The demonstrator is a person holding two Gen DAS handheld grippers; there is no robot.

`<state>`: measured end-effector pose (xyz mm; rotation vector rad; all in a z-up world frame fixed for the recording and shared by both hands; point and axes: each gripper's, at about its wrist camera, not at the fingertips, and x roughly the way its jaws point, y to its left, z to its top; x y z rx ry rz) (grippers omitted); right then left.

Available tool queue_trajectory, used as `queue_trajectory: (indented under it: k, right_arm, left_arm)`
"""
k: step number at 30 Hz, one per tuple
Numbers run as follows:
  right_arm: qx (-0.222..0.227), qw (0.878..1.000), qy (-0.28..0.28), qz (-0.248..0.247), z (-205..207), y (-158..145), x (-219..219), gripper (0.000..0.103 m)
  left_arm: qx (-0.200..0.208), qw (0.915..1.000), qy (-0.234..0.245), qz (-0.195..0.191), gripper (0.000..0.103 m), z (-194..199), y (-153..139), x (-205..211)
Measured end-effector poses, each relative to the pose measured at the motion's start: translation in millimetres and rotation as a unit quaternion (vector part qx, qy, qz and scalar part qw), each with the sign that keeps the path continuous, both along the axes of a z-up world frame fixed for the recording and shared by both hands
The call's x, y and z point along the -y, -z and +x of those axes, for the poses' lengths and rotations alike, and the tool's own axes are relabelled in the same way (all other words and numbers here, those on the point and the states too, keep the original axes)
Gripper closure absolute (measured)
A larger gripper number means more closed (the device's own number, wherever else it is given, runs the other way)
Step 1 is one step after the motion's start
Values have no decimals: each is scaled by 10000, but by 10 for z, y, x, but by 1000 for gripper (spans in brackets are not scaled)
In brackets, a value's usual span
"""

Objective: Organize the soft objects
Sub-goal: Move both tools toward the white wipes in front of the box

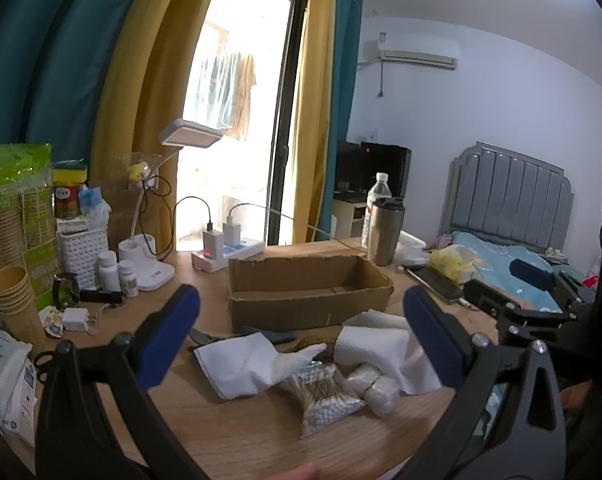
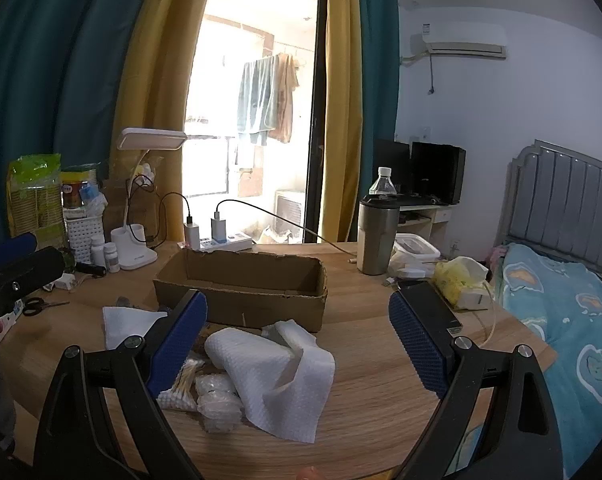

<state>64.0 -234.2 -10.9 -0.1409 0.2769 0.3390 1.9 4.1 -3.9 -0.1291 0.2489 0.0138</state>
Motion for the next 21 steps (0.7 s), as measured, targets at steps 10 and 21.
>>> queue_trajectory:
  k: [10, 21]
  right_arm:
    - [-2, 10000, -6, 8, -1, 7, 5, 8]
    - [-4, 10000, -9, 17, -2, 4, 5, 8]
  left_arm:
    - [-7, 10000, 15, -8, 0, -3, 13, 28]
    - [-24, 10000, 15, -42, 0, 11, -2, 28]
